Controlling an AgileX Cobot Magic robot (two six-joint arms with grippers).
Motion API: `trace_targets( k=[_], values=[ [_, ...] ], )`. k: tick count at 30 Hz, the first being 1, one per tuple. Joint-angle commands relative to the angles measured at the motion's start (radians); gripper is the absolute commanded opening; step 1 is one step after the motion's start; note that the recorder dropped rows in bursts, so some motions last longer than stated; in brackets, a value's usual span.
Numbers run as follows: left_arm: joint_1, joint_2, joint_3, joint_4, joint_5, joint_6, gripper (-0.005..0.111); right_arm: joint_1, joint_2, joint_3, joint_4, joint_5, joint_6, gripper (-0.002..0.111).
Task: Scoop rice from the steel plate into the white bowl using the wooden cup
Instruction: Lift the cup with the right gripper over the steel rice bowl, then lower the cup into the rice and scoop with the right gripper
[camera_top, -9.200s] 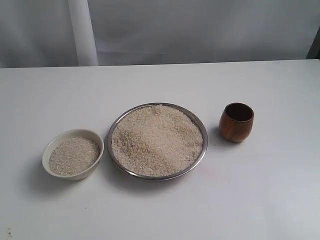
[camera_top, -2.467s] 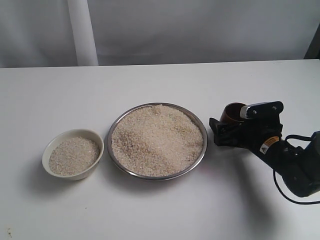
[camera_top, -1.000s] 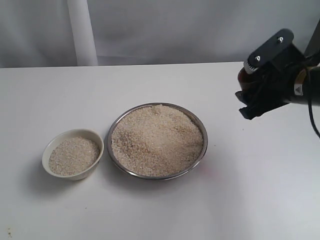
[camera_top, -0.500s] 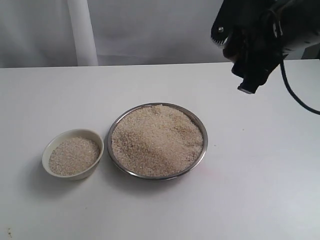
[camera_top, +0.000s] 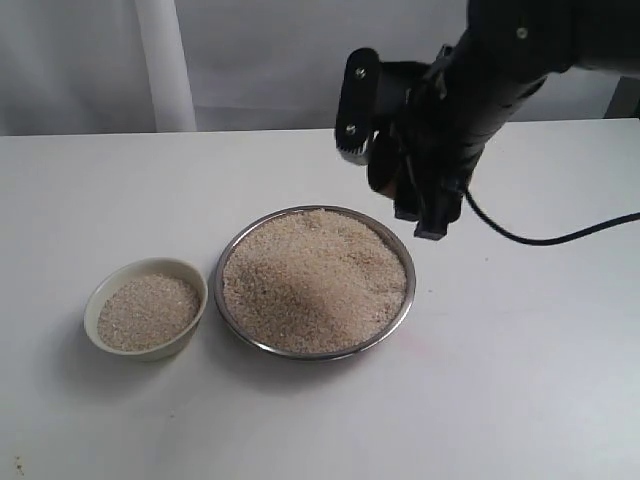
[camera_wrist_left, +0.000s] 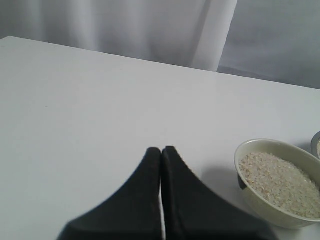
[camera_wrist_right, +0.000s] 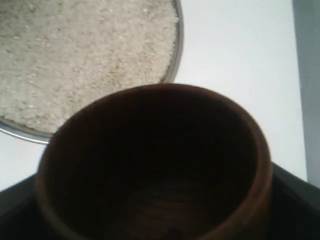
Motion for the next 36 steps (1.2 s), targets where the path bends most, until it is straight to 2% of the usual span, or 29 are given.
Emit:
trace_targets(
  k=[1,8,13,21,36],
  values=[
    [0.000,-0.002,-0.004,0.003,-0.007,-0.001,0.000,0.063,0.059,-0.009,-0.062,0.037,-0.008,0.000],
    [0.000,-0.002,-0.004,0.003,-0.007,-0.001,0.000,0.141,0.146,-0.024,-0.309,0.114,-0.003,0.000],
    [0.000,-0.002,-0.004,0.003,-0.007,-0.001,0.000,0.172,0.253,-0.157,-0.416,0.230,0.000,0.000],
    [0.000,-0.002,-0.004,0.003,-0.007,-0.001,0.000,0.184,0.424,-0.350,-0.427,0.278,-0.019,0.000],
    [0.000,-0.002,-0.004,0.003,-0.007,-0.001,0.000,0.184,0.551,-0.357,-0.464,0.285,-0.071,0.000]
  ],
)
